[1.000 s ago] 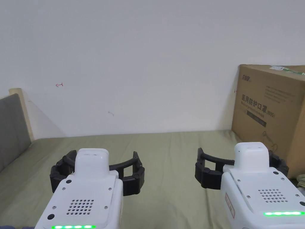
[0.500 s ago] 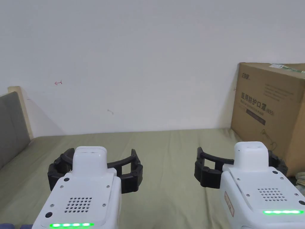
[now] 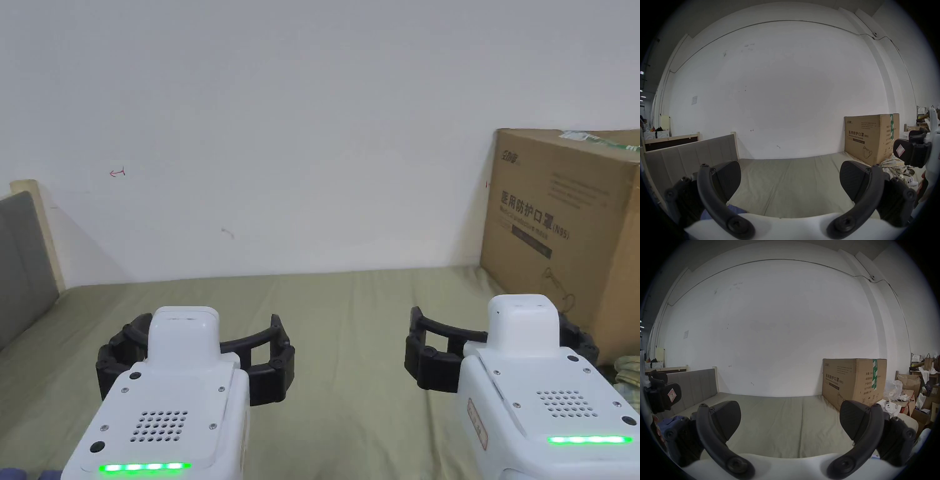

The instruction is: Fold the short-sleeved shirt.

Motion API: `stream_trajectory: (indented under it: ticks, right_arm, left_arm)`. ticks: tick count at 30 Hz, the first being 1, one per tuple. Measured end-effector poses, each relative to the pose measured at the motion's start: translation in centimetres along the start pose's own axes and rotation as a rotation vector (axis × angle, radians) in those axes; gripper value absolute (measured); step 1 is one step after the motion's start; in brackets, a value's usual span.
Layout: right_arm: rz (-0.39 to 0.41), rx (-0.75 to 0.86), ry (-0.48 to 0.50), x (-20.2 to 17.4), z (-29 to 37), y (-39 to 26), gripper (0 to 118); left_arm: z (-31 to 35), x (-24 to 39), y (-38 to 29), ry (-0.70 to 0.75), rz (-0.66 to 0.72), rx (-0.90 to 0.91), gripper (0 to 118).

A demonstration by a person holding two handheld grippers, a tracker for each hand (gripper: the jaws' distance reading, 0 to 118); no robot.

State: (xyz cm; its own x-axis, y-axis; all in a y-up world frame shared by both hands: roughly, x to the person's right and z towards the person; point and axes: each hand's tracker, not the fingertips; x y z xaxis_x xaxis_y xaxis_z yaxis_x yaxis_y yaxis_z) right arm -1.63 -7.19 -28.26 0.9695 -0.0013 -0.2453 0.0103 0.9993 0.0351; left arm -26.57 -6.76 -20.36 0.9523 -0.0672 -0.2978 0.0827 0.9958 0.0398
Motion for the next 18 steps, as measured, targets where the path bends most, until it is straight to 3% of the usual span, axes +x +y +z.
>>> stream_trajectory:
  ticks: [18]
  right_arm:
    - [-0.009, 0.006, 0.014, -0.03, 0.07, 0.11, 118]
  left_arm:
    - [0.44, 0.65, 0.42, -0.02, -0.045, 0.039, 118]
